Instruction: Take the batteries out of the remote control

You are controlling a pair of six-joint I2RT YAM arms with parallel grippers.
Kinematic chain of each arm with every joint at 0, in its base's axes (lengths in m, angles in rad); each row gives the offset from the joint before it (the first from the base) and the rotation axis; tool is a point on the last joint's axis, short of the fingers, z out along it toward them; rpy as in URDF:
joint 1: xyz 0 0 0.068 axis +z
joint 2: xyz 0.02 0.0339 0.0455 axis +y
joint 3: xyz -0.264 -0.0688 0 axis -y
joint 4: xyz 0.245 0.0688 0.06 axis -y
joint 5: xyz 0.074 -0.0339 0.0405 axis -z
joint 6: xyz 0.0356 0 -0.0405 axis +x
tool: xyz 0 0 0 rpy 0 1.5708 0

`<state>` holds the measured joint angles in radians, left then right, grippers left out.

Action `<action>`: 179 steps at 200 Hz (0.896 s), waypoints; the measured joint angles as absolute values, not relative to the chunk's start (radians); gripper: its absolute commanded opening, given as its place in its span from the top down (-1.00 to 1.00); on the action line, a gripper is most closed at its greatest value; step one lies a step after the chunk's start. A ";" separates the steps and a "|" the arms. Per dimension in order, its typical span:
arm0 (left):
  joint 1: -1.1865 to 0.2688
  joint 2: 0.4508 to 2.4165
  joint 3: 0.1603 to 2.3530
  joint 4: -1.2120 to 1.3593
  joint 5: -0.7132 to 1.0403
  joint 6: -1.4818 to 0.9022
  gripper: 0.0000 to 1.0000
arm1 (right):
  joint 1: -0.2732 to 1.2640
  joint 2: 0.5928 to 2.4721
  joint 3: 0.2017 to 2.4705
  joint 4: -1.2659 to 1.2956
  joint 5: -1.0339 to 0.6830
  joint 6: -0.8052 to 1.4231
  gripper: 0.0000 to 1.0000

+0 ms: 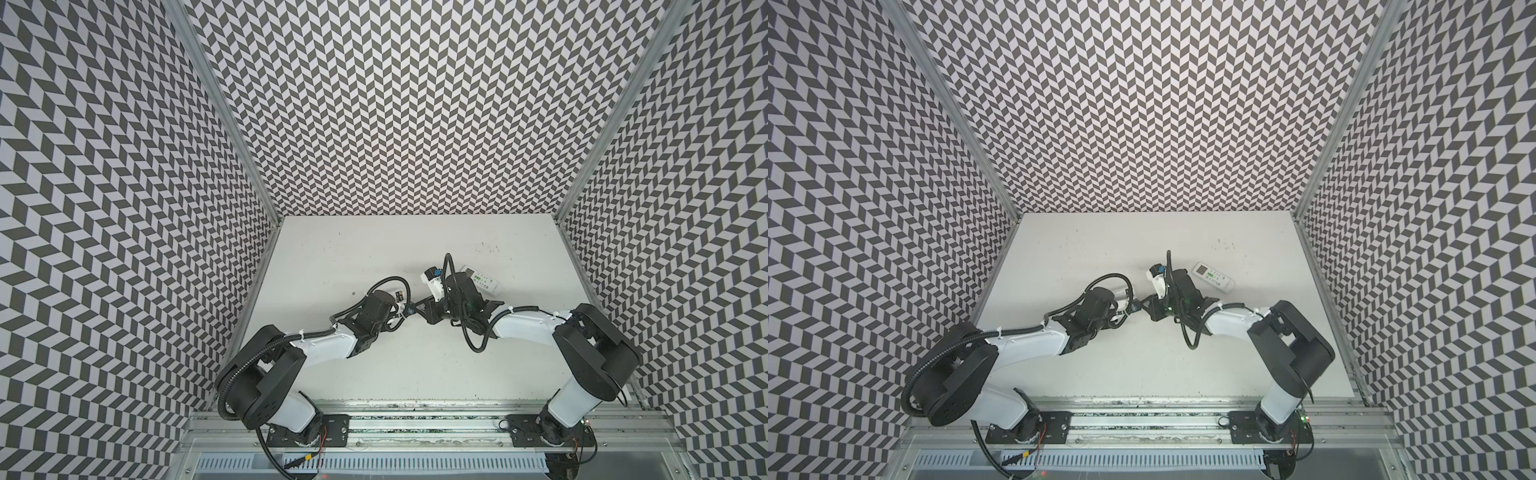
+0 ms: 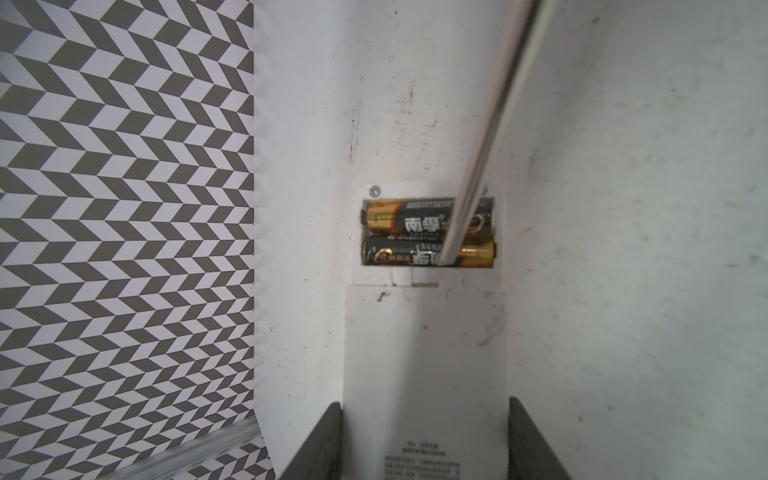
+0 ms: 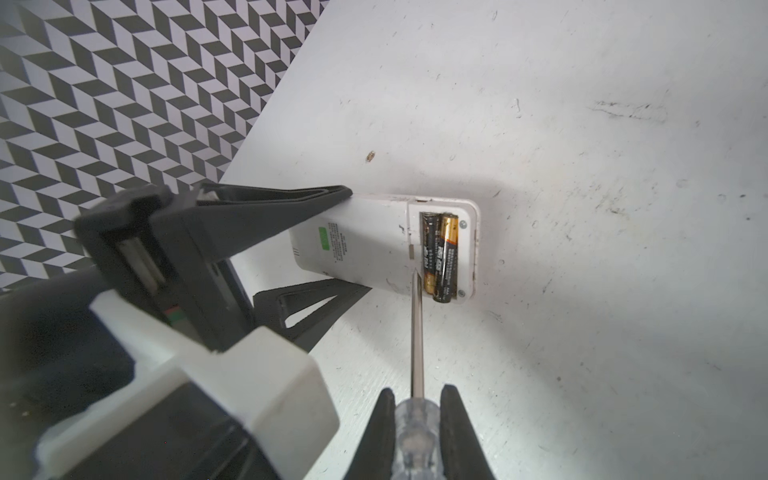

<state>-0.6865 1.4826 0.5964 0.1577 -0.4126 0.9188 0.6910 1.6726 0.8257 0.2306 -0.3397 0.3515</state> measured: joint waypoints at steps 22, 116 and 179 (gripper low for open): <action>-0.686 1.483 0.596 0.157 -0.410 0.918 1.00 | 0.691 1.673 0.826 0.228 -0.315 0.350 1.00; -0.687 1.481 0.586 0.156 -0.396 0.915 1.00 | 0.697 1.607 0.800 0.179 -0.231 0.332 1.00; -0.686 1.479 0.584 0.156 -0.395 0.915 1.00 | 0.697 1.577 0.767 0.176 -0.228 0.335 1.00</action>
<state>-0.6865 1.4788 0.5838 0.1558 -0.3954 0.9150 0.6968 1.5768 0.7670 0.1761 -0.2283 0.3351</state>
